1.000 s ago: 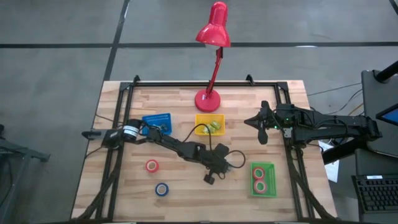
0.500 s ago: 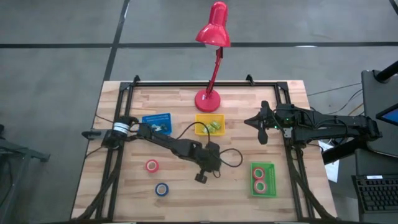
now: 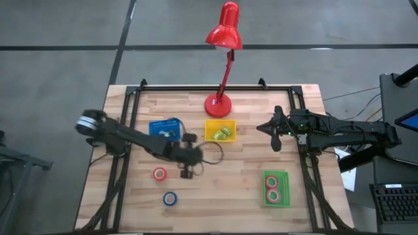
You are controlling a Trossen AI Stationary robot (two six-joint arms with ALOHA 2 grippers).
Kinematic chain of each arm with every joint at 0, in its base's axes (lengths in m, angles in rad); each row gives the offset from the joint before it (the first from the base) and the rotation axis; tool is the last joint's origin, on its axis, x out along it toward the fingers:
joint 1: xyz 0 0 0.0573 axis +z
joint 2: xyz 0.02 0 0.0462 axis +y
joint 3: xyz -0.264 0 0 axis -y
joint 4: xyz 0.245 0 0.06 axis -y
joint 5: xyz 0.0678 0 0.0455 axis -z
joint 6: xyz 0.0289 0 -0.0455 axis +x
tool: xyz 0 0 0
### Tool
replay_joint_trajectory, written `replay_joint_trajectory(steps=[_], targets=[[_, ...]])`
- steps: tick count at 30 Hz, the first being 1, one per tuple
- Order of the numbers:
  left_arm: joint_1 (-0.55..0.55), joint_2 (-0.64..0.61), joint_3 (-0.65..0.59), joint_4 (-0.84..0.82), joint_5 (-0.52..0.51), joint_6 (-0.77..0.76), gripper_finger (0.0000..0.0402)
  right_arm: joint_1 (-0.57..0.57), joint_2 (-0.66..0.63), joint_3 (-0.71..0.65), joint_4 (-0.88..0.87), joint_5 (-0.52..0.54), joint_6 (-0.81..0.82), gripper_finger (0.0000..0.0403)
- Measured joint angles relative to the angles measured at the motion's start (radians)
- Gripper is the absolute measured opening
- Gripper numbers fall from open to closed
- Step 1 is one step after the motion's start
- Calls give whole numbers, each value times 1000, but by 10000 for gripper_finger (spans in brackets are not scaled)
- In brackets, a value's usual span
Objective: Pick and place Stapler, Stapler remover, tape
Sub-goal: Put the light blue staple remover into the blue bin
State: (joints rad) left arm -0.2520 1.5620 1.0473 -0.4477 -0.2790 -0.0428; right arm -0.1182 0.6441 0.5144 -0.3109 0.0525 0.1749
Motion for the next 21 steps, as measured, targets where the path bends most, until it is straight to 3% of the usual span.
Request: replay_joint_trajectory(steps=[8,15,21], targets=[[6,-307,-233,-62,-260,-44,2,0,0,0,0,0,-1,18],[21,-495,-416,-68,-387,-201,6,0,0,0,0,0,-1,18],[21,-584,-510,-68,-458,-279,8,0,0,0,0,0,0,18]])
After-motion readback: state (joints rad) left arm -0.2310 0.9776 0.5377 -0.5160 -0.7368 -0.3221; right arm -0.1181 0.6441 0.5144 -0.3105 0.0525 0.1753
